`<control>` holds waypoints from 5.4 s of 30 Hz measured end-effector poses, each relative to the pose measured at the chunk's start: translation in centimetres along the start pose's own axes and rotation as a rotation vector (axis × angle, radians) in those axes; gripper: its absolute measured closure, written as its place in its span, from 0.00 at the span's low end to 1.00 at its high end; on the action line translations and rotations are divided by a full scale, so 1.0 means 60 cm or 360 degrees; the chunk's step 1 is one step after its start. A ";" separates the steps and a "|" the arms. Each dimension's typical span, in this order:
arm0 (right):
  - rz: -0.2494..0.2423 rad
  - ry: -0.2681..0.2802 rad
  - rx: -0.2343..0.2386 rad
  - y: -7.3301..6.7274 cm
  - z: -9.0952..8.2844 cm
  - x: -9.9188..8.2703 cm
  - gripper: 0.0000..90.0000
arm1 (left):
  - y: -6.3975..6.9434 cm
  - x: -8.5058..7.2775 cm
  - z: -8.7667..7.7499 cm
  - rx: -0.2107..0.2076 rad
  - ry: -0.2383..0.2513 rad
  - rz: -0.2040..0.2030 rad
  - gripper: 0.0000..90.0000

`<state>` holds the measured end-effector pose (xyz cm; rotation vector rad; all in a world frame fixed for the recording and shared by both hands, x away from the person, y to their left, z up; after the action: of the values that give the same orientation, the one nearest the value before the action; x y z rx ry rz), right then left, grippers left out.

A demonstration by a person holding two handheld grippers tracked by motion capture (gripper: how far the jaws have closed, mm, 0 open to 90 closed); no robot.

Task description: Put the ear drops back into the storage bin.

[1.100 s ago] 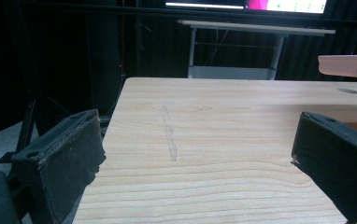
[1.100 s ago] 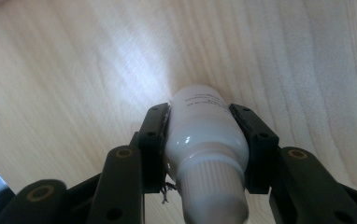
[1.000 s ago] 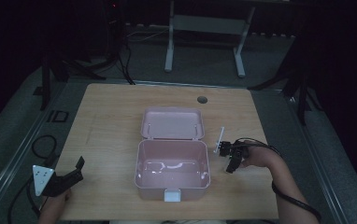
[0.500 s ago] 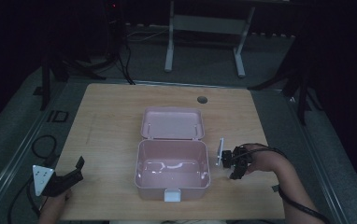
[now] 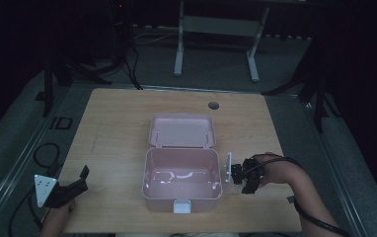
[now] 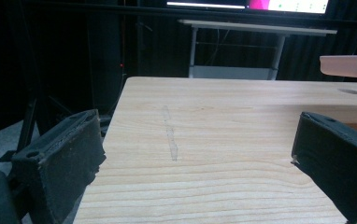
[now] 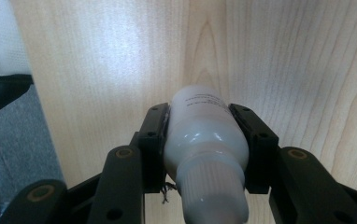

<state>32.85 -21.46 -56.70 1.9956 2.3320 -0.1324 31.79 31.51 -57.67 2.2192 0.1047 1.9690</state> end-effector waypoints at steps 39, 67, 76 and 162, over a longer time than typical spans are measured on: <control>0.0063 0.0033 -0.0047 -0.008 -0.116 0.011 0.66 | 0.000 0.000 0.000 0.0006 0.0002 0.0000 0.03; 0.0012 0.0042 -0.0121 0.003 -0.203 0.065 0.66 | -0.001 0.000 0.000 0.0010 0.0000 -0.0006 0.03; -0.0025 0.0070 -0.0122 0.009 -0.213 0.104 0.66 | -0.001 0.000 0.000 0.0009 0.0000 -0.0005 0.03; -0.0381 -0.0136 0.0043 0.015 0.010 0.219 0.63 | 0.000 0.000 0.000 0.0000 0.0001 -0.0003 0.03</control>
<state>31.68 -8.48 -58.73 1.6779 2.5166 -0.2574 31.80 31.54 -57.67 2.2178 0.1068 1.9687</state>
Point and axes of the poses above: each handheld gripper's, and its own axes: z roughly forward along the jaws, x roughly out of its top, y roughly to its right, the point moved 10 cm from there along z, roughly forward along the jaws, and after that the axes turned 7 degrees about -z, right-handed, at the moved point
